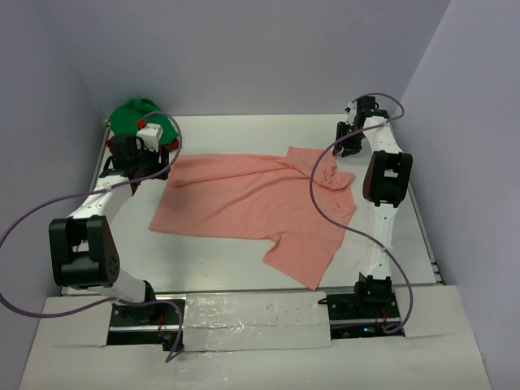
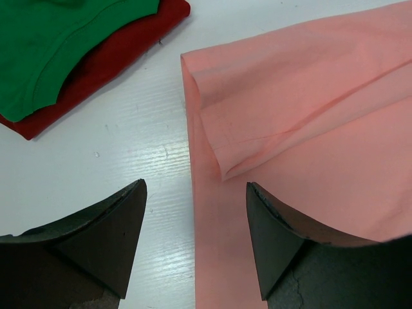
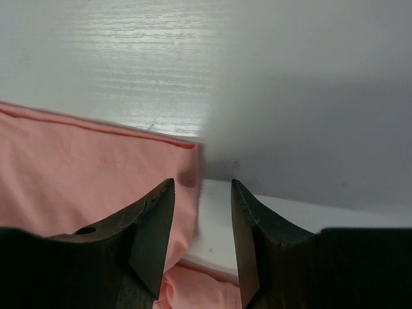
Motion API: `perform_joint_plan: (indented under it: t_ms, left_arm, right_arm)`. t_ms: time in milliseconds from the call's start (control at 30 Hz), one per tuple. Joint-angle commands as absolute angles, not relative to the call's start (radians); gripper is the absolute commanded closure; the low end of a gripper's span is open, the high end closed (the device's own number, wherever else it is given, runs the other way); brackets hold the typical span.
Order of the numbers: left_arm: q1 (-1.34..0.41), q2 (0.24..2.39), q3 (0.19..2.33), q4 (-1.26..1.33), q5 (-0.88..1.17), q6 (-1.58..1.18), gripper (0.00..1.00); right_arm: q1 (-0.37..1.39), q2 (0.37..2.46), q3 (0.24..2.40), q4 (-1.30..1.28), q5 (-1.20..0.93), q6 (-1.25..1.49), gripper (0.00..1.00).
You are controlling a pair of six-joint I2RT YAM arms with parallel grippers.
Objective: Fold and stack the t-shirts
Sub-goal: Grap the side of the flattened tshirt furthest away from the robot with both arms
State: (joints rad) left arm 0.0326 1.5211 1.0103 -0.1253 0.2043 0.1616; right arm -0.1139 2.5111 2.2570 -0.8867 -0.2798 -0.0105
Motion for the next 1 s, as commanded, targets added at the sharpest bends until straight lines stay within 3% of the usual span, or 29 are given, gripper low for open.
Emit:
perform_joint_plan:
  t_ms: [0, 333, 833, 900, 933, 967]
  left_arm:
    - [0.037, 1.493, 1.051, -0.127, 0.235, 0.155, 0.28]
    - [0.037, 1.483, 1.037, -0.129, 0.229, 0.163, 0.29]
    - [0.038, 1.502, 1.048, -0.123, 0.25, 0.158, 0.3]
    - [0.038, 1.502, 1.045, -0.118, 0.25, 0.158, 0.3]
    - [0.038, 1.503, 1.043, -0.118, 0.252, 0.158, 0.3]
    - [0.04, 1.502, 1.043, -0.118, 0.252, 0.158, 0.3]
  right_arm:
    - [-0.107, 2.505, 2.258, -0.903, -0.345, -0.002, 0.53]
    - [-0.107, 2.52, 2.253, -0.904, -0.357, 0.028, 0.54]
    - [-0.086, 2.54, 2.247, -0.939, -0.314, 0.012, 0.65]
    - [-0.08, 2.552, 2.267, -0.957, -0.33, 0.012, 0.75]
    - [-0.074, 2.557, 2.284, -0.966, -0.337, 0.012, 0.88]
    - [-0.074, 2.562, 2.29, -0.966, -0.341, 0.011, 0.93]
